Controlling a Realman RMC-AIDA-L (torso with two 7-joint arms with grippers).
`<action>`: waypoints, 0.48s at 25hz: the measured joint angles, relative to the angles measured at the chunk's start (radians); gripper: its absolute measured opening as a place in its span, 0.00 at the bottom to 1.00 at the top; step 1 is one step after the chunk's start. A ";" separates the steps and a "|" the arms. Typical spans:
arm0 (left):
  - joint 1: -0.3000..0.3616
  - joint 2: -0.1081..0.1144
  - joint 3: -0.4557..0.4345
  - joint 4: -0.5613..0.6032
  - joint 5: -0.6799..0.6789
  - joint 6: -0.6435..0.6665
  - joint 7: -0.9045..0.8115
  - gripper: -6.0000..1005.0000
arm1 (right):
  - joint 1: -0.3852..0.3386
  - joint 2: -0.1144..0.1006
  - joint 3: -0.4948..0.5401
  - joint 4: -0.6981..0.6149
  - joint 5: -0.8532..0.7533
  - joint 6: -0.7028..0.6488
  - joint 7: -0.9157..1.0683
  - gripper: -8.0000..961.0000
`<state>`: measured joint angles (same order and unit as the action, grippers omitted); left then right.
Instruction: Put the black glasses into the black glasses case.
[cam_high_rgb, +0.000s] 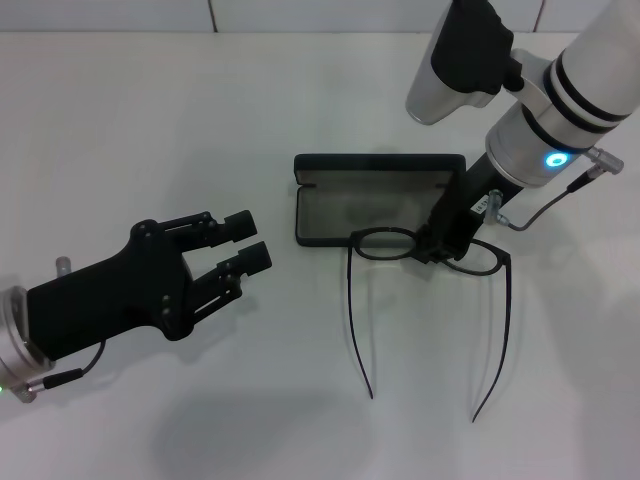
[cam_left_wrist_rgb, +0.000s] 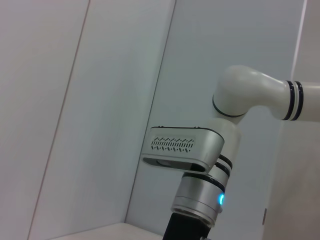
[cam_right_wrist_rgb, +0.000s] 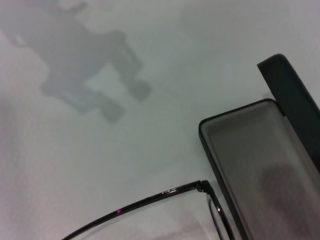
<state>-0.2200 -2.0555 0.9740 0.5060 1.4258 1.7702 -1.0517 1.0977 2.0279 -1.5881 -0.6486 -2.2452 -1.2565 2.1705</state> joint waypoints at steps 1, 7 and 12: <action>-0.001 0.000 0.000 -0.002 0.000 0.000 0.000 0.35 | -0.002 0.000 -0.001 -0.003 0.000 0.000 0.000 0.24; -0.004 0.000 0.000 -0.004 -0.003 -0.004 0.001 0.35 | -0.010 0.000 -0.027 -0.035 -0.002 0.004 -0.002 0.19; -0.004 -0.001 -0.001 -0.004 -0.008 -0.008 0.001 0.35 | -0.010 0.000 -0.035 -0.039 -0.002 0.005 -0.002 0.10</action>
<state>-0.2240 -2.0563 0.9730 0.5016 1.4178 1.7625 -1.0508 1.0875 2.0278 -1.6230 -0.6874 -2.2476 -1.2515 2.1685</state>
